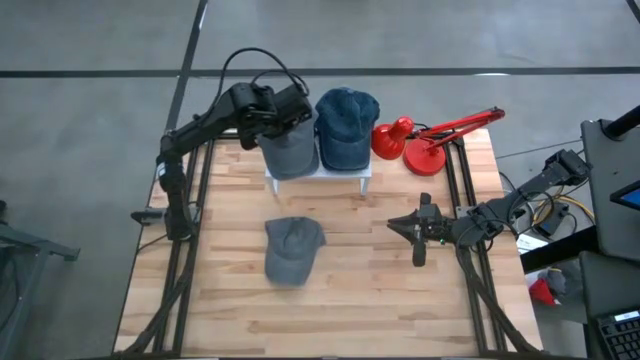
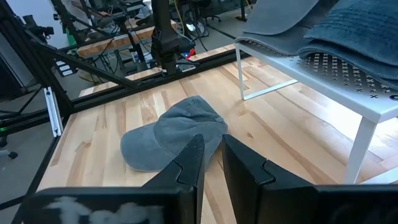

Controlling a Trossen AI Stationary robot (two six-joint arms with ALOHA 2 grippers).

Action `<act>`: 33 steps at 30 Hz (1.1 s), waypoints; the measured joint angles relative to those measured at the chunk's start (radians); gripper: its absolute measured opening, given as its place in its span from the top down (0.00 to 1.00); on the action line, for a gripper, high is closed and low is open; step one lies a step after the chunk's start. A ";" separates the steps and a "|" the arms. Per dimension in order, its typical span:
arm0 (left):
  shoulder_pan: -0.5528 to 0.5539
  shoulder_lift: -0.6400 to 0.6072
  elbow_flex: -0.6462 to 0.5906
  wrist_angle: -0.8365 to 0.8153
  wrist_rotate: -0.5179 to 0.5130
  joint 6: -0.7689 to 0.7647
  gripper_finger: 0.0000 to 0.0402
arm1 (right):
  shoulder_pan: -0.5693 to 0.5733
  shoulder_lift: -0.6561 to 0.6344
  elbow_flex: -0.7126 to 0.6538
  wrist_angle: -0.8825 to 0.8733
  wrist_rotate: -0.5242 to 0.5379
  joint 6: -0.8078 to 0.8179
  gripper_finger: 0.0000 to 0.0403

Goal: Pick & Place hat
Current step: Stack the bottom gray cap on the gray cap

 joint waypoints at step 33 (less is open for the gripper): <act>0.000 -0.017 -0.006 0.000 0.006 -0.031 0.99 | 0.000 0.000 0.000 0.000 -0.001 0.000 0.87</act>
